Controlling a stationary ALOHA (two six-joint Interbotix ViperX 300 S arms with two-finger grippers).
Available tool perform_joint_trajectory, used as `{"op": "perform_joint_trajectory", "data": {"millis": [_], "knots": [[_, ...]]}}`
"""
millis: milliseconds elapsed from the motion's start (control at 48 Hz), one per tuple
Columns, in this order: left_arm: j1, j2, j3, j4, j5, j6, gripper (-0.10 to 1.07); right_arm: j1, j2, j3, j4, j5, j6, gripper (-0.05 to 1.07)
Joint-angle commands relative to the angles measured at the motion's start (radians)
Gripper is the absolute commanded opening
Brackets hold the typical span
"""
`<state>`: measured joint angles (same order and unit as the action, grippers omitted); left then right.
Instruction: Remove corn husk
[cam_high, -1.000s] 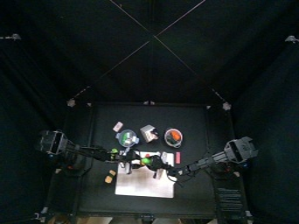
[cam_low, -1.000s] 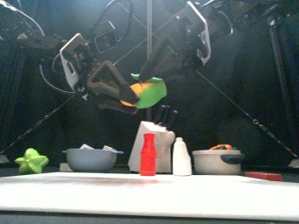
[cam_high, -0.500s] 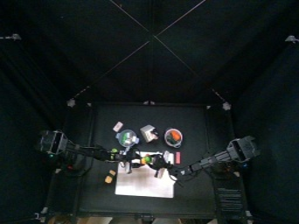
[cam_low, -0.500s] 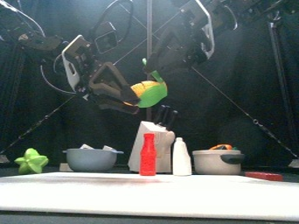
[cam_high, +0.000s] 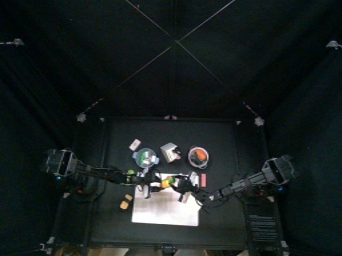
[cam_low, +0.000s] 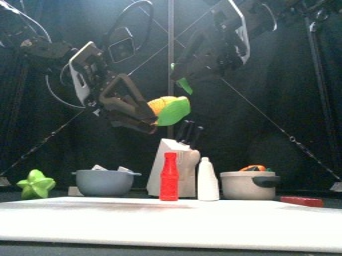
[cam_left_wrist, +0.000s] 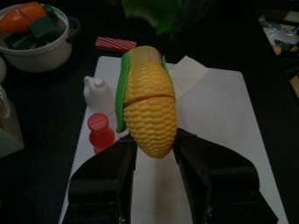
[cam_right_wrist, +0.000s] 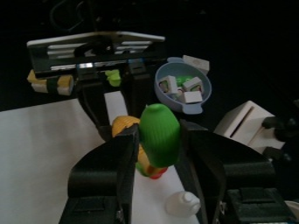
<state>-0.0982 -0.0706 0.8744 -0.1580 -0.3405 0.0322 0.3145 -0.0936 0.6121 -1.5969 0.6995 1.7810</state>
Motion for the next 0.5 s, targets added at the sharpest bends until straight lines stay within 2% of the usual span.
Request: {"op": "perform_joint_trajectory", "data": {"millis": [0, 479], "knots": [[0.0, -0.006, -0.014, 0.003, -0.005, 0.002, 0.65, 0.006, -0.038, -0.008, 0.0, 0.008, 0.002, 0.5], [0.002, -0.011, -0.008, 0.0, -0.005, 0.0, 0.65, 0.009, -0.052, 0.014, 0.006, 0.031, 0.006, 0.5]]}}
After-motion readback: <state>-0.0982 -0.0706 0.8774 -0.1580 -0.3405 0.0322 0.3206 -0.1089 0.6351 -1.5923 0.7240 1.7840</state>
